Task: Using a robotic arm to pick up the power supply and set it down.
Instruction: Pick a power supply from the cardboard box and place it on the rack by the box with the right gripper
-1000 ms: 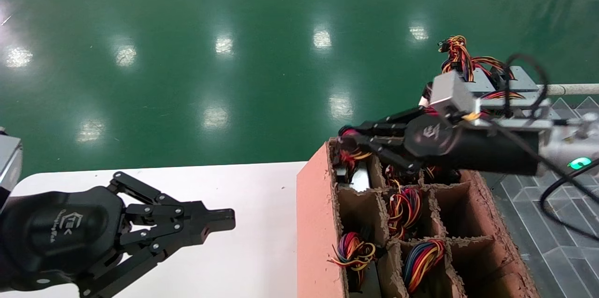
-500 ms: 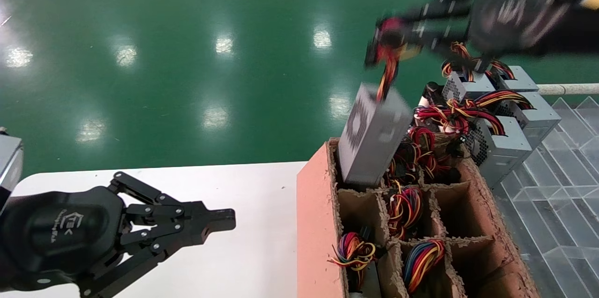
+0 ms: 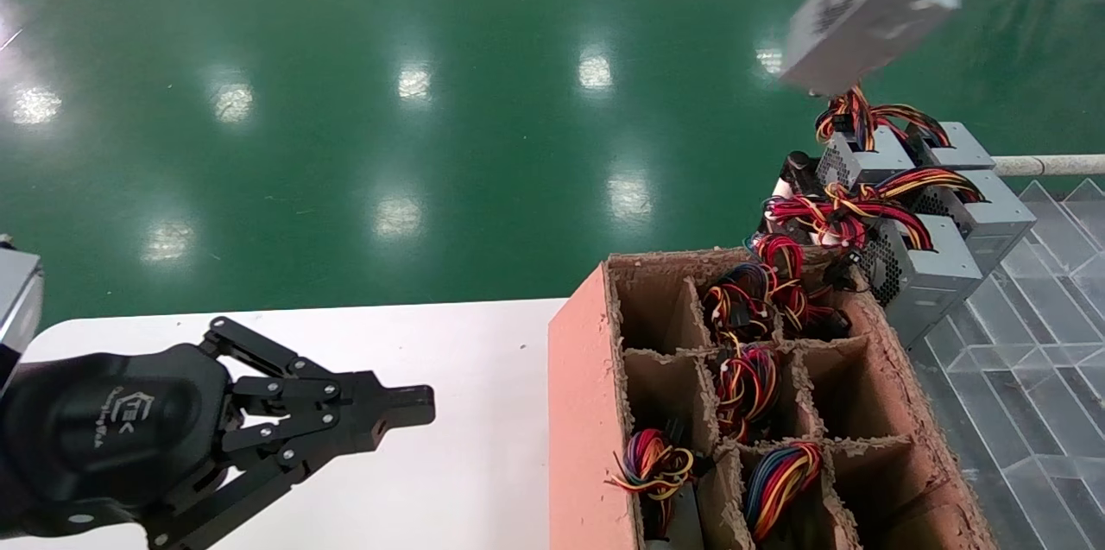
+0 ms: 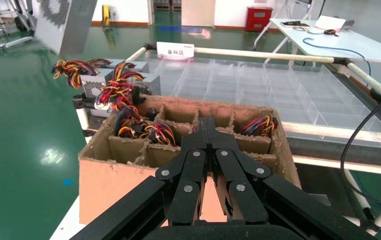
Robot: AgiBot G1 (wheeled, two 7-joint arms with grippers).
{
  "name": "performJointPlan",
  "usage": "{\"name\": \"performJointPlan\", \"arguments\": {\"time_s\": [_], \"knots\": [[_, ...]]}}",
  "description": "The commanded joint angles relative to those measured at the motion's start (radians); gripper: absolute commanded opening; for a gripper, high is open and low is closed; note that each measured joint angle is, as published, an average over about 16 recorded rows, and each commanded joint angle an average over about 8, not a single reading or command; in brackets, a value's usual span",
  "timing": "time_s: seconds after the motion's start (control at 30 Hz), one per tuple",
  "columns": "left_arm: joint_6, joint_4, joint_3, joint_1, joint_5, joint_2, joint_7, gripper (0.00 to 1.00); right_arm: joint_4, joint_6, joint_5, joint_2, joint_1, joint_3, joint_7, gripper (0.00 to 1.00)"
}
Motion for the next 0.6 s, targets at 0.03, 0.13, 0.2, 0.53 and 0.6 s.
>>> {"name": "performJointPlan", "arguments": {"time_s": [0.03,0.13,0.2,0.53,0.6], "knots": [[0.000,0.000,0.000,0.000,0.000,0.000,0.000,0.00,0.045,0.017,-0.042,0.029,0.001,-0.001,0.034,0.00],[0.000,0.000,0.000,0.000,0.000,0.000,0.000,0.00,0.069,0.006,-0.068,0.084,0.003,0.003,0.065,0.00],[0.000,0.000,0.000,0.000,0.000,0.000,0.000,0.00,0.080,-0.009,-0.075,0.127,0.001,0.009,0.083,0.00],[0.000,0.000,0.000,0.000,0.000,0.000,0.000,0.00,0.076,-0.095,0.034,0.374,-0.080,0.040,0.120,0.00],[0.000,0.000,0.000,0.000,0.000,0.000,0.000,0.00,0.066,-0.102,0.072,0.420,-0.109,0.038,0.119,0.00]]}}
